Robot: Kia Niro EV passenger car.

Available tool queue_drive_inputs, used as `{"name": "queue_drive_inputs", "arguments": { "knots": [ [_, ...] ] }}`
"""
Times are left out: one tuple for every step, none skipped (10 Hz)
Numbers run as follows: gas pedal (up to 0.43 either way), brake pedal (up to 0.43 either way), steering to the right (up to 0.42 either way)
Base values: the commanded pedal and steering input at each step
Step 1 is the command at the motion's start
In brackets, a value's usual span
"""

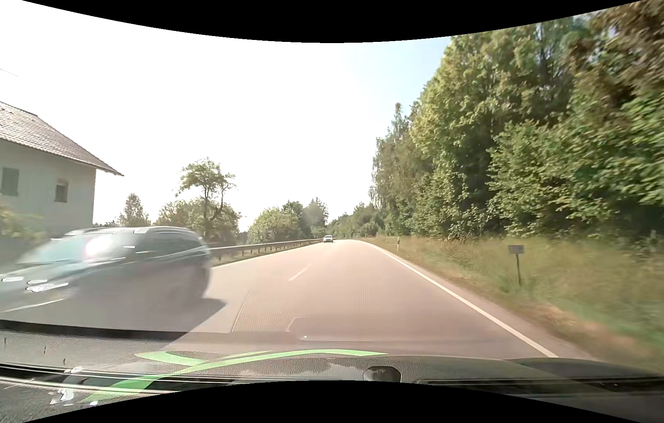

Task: Follow the waypoints while adhering to traffic rules and regulations

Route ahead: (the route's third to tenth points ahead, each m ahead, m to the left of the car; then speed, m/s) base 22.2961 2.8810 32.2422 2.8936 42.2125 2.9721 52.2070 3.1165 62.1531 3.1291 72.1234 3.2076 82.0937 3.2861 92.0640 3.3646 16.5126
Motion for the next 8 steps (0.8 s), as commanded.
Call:
{"name": "queue_drive_inputs", "arguments": {
  "knots": [
    [0.421, 0.000, -0.001],
    [0.421, 0.000, -0.001],
    [0.421, 0.000, -0.001],
    [0.421, 0.000, -0.001],
    [0.421, 0.000, -0.002],
    [0.421, 0.000, -0.004],
    [0.421, 0.000, -0.006],
    [0.421, 0.000, -0.006]
  ]
}}
